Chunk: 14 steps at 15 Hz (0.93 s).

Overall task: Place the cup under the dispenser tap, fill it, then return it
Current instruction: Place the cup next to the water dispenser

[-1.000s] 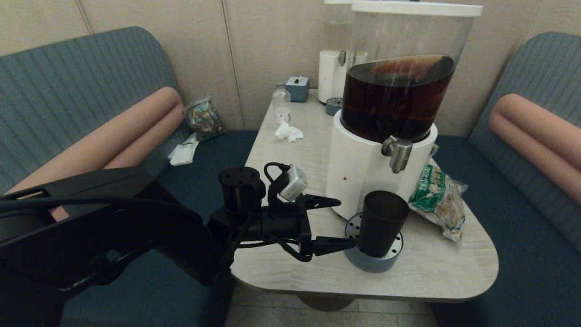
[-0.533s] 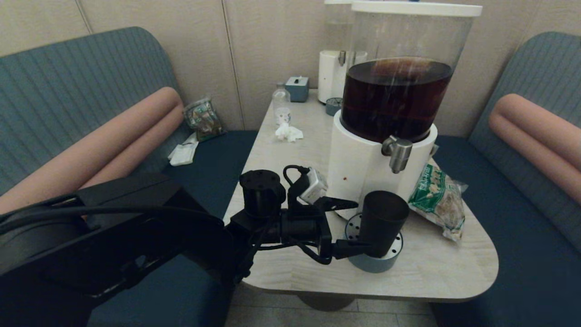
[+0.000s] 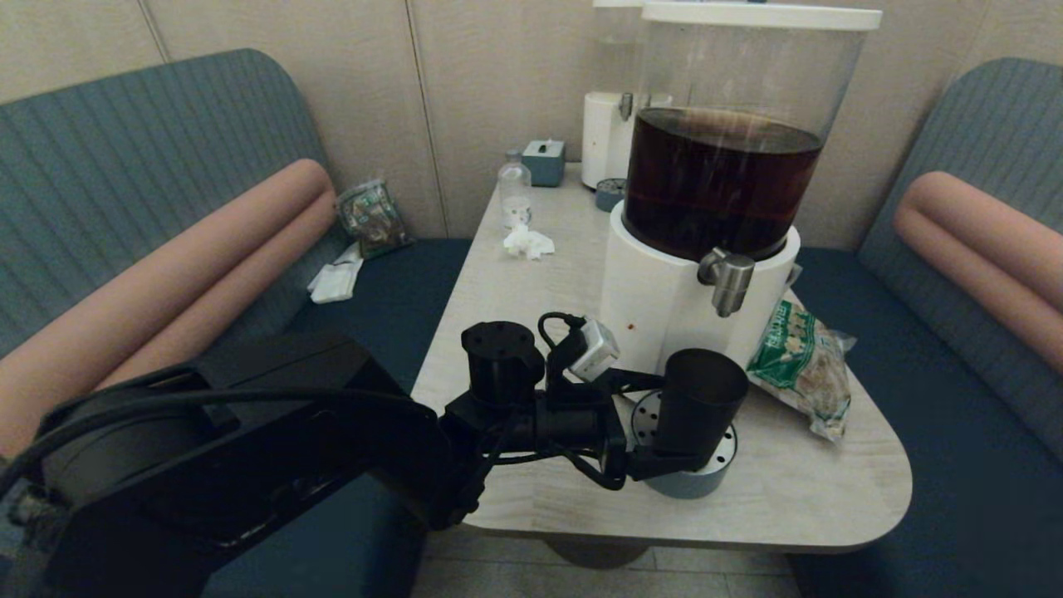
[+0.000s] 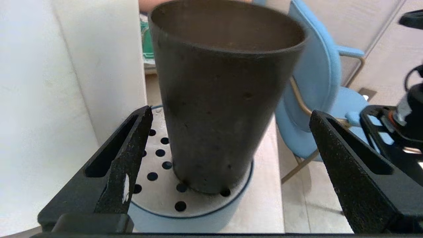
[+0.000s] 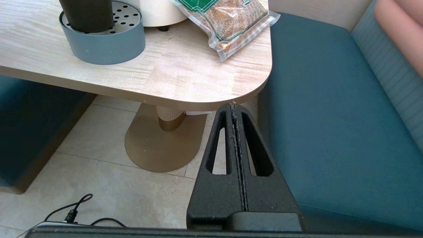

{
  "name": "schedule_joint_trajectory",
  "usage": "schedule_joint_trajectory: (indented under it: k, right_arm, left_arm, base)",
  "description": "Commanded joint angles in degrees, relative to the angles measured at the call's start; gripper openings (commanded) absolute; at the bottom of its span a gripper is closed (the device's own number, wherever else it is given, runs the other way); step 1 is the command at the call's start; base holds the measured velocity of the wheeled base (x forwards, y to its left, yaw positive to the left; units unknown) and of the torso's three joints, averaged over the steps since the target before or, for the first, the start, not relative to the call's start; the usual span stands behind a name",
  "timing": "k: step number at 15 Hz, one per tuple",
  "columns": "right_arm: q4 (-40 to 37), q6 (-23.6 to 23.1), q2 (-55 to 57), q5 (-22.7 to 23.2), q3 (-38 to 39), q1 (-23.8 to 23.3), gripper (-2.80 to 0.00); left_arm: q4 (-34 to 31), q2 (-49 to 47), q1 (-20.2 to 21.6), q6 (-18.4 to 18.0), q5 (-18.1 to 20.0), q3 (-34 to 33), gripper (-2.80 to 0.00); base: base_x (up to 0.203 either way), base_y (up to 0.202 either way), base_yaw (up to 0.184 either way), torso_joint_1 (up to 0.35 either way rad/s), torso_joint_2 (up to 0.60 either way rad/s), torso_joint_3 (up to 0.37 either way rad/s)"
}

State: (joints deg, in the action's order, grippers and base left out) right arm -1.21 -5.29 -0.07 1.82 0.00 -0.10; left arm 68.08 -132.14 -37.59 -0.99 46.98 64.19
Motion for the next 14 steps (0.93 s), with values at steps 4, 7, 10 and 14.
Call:
schedule_joint_trajectory:
  k: [4, 7, 10, 14]
  right_arm:
    - [0.0, -0.1, 0.1, 0.0, 0.1, 0.0, -2.8]
    - [0.0, -0.1, 0.1, 0.0, 0.0, 0.0, -2.8]
    - [0.0, -0.1, 0.1, 0.0, 0.1, 0.0, -2.8]
    - [0.0, -0.1, 0.1, 0.0, 0.1, 0.0, -2.8]
  left_arm:
    - [1.3, -3.6, -1.3, -0.1, 0.0, 2.4, 0.0]
    - [1.4, -4.7, -1.8, -0.1, -0.8, 2.7, 0.0]
    - [1.4, -5.0, -1.8, -0.1, -2.0, 4.4, 0.0]
    - [2.2, -6.5, -2.1, 0.1, -3.3, 6.5, 0.0]
  base:
    - [0.0, 0.0, 0.0, 0.0, 0.0, 0.0]
    - [0.0, 0.0, 0.0, 0.0, 0.0, 0.0]
    - [0.0, 0.0, 0.0, 0.0, 0.0, 0.0]
    - [0.0, 0.0, 0.0, 0.0, 0.0, 0.0]
